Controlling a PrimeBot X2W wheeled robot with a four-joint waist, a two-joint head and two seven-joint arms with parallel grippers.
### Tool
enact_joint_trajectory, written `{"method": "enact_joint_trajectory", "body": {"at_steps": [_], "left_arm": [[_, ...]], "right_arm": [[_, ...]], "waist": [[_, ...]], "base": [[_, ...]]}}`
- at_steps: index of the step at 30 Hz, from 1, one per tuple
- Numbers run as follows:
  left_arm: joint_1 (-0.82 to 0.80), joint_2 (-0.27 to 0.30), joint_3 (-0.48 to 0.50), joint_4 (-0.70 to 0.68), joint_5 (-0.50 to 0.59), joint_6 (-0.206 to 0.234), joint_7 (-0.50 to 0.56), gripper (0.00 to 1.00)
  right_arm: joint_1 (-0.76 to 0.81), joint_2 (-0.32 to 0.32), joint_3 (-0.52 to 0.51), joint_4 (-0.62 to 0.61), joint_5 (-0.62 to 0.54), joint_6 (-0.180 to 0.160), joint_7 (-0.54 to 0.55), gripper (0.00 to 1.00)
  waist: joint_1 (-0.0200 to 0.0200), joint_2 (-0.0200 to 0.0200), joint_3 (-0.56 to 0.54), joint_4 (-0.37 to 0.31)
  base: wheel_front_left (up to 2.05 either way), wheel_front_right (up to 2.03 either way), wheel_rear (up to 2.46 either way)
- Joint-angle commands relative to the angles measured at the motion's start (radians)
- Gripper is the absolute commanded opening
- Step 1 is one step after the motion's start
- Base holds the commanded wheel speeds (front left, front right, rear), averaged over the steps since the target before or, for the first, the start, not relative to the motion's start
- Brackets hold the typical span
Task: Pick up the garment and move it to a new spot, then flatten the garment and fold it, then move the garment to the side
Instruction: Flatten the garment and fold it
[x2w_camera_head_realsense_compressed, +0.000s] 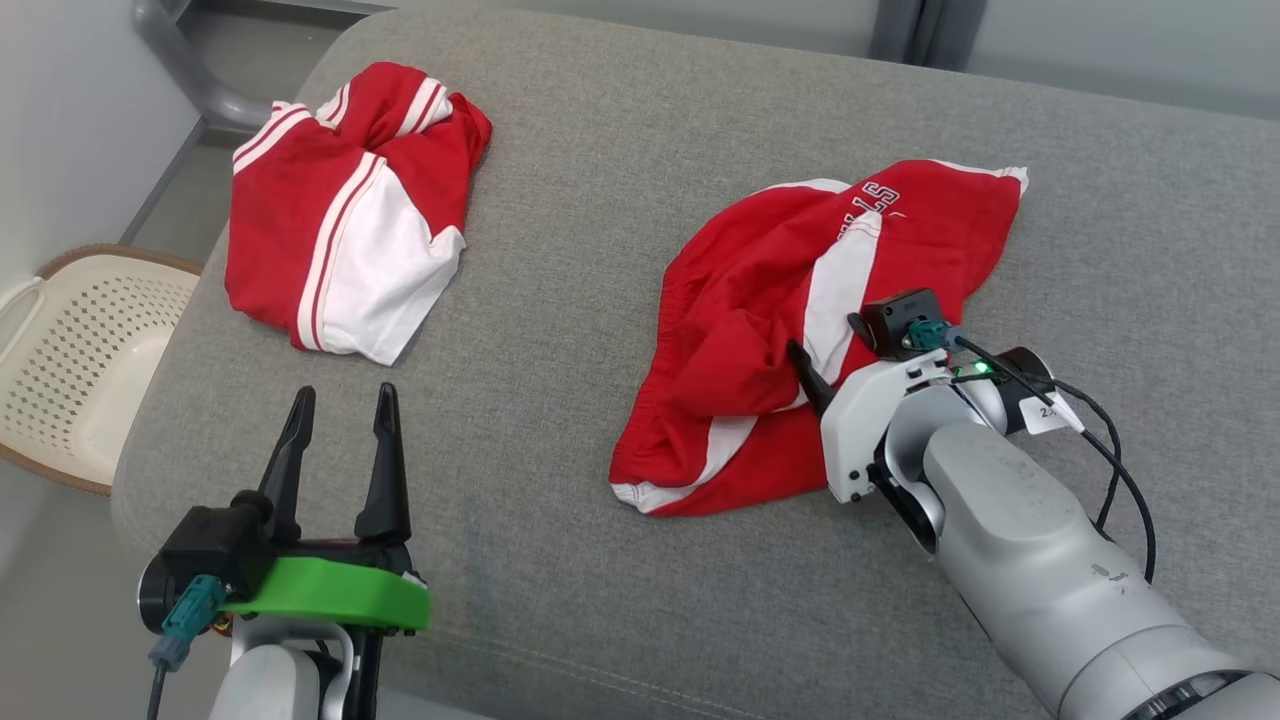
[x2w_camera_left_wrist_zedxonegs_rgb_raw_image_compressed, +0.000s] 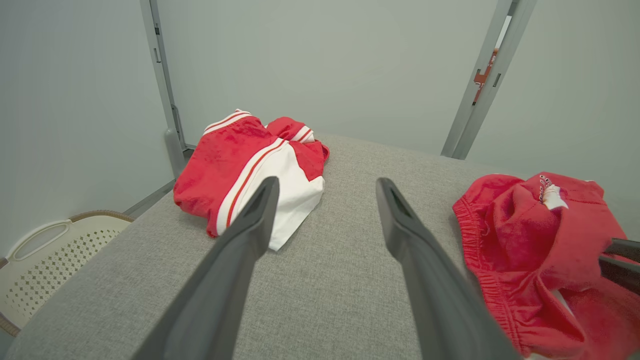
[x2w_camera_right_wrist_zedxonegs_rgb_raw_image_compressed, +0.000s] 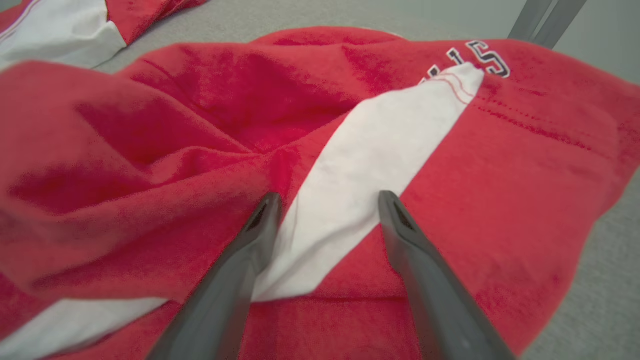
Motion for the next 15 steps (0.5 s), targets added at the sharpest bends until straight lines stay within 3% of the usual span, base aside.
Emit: {"method": "enact_joint_trajectory", "body": {"at_steps": [1, 2, 10, 15], "left_arm": [[-0.018, -0.001, -0.002, -0.002, -0.009, 0.006, 0.0, 1.0], [-0.021, -0.001, -0.007, -0.001, -0.011, 0.009, 0.0, 1.0], [-0.004, -0.001, -0.001, 0.007, -0.012, 0.017, 0.0, 1.0], [0.022, 0.0, 0.01, 0.009, 0.0, 0.017, 0.0, 1.0]], "right_arm": [[-0.015, -0.005, 0.008, 0.017, 0.014, 0.0, 0.013, 0.42], [-0.019, -0.005, 0.01, 0.03, 0.026, 0.0, 0.023, 0.0], [-0.017, -0.004, 0.005, 0.043, 0.049, 0.0, -0.098, 0.0], [0.04, -0.005, -0.037, -0.047, 0.03, 0.0, -0.127, 0.0]], "waist": [[0.0, 0.0, 0.014, 0.011], [0.0, 0.0, 0.017, 0.012], [0.0, 0.0, -0.003, -0.022], [0.0, 0.0, -0.044, -0.079]], "base": [[0.0, 0.0, 0.0], [0.0, 0.0, 0.0], [0.0, 0.0, 0.0], [0.0, 0.0, 0.0]]}}
